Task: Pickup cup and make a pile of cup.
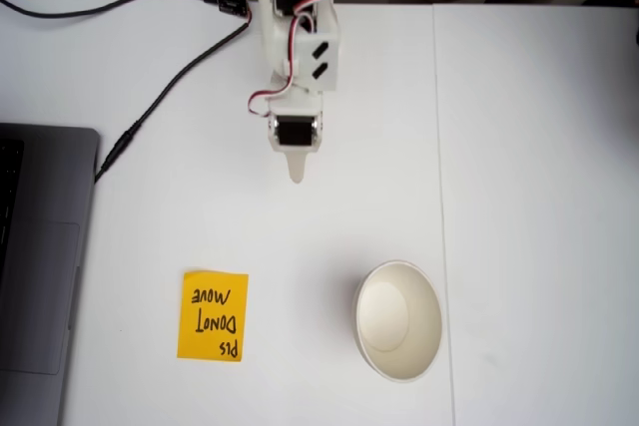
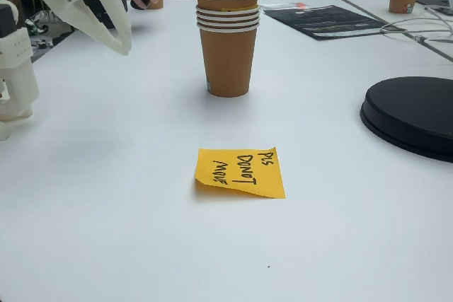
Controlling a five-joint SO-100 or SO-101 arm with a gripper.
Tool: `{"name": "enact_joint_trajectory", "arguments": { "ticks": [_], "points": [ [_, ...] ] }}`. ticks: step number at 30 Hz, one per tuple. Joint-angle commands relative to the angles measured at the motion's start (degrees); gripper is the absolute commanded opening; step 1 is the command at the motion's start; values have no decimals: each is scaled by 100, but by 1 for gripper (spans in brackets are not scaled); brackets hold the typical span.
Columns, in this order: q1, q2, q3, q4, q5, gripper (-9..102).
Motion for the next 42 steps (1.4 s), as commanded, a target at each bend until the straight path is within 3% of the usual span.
{"name": "enact_joint_trajectory", "arguments": {
  "ticks": [1, 23, 42],
  "points": [
    [-132, 422, 193, -132, -44, -7],
    [-431, 1819, 1591, -114, -44, -7],
    [-431, 2268, 1828, -53, 35, -7]
  ]
}}
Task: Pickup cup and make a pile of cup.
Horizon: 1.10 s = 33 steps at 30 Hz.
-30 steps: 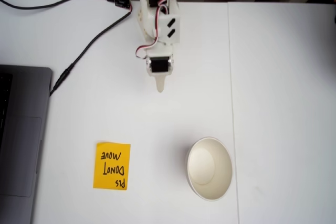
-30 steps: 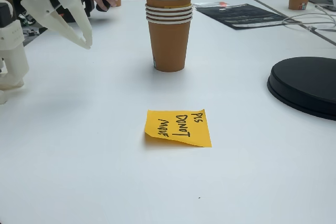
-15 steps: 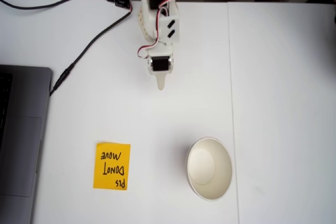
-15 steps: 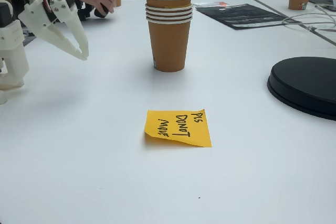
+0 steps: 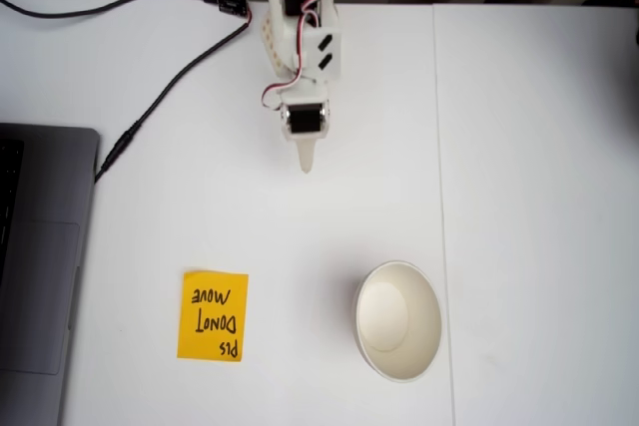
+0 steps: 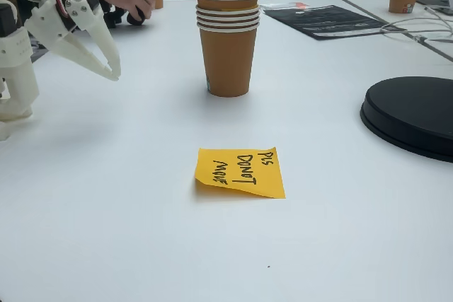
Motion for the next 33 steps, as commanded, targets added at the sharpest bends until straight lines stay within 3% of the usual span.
{"name": "enact_joint_trajectory", "arguments": {
  "ticks": [1, 33],
  "points": [
    [-9, 79, -18, -53, 35, -7],
    [-9, 88, -26, -114, 53, -7]
  ]
}}
